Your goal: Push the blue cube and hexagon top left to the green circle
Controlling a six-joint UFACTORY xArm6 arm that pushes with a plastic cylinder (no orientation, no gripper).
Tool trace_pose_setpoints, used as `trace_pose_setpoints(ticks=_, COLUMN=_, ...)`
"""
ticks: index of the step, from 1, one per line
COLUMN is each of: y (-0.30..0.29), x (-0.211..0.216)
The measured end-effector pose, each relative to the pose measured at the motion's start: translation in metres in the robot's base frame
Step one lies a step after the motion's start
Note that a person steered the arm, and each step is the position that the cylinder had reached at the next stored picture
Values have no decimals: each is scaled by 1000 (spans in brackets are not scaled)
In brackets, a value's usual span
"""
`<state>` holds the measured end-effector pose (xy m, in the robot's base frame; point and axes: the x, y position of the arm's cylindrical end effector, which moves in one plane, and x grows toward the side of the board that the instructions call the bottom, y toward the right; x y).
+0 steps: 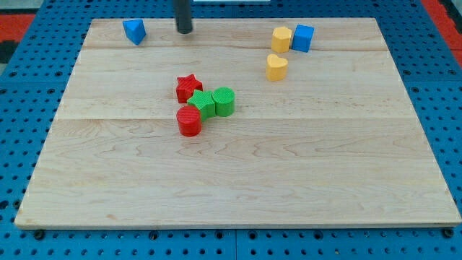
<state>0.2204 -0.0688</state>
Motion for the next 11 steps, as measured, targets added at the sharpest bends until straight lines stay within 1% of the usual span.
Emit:
trace_pose_setpoints(ticks=1, y=49, x=2)
trace_pose_setpoints(ticks=2, y=84, x=-5)
trace_pose_setpoints(ticks=3, y=136, x=-5)
trace_pose_setpoints(ticks=4, y=206, x=-13)
trace_pose_setpoints(ticks=5, y=252, x=13)
trace_pose_setpoints(ticks=6, y=217, x=47)
trace_pose_setpoints(ticks=7, y=162, x=45)
trace_pose_setpoints(ticks=8, y=222, x=35)
trace_pose_setpoints(ticks=9, y=178, x=29)
trace_pose_setpoints(ticks=10, y=149, x=14)
trace_pose_setpoints(ticks=11, y=103, x=13)
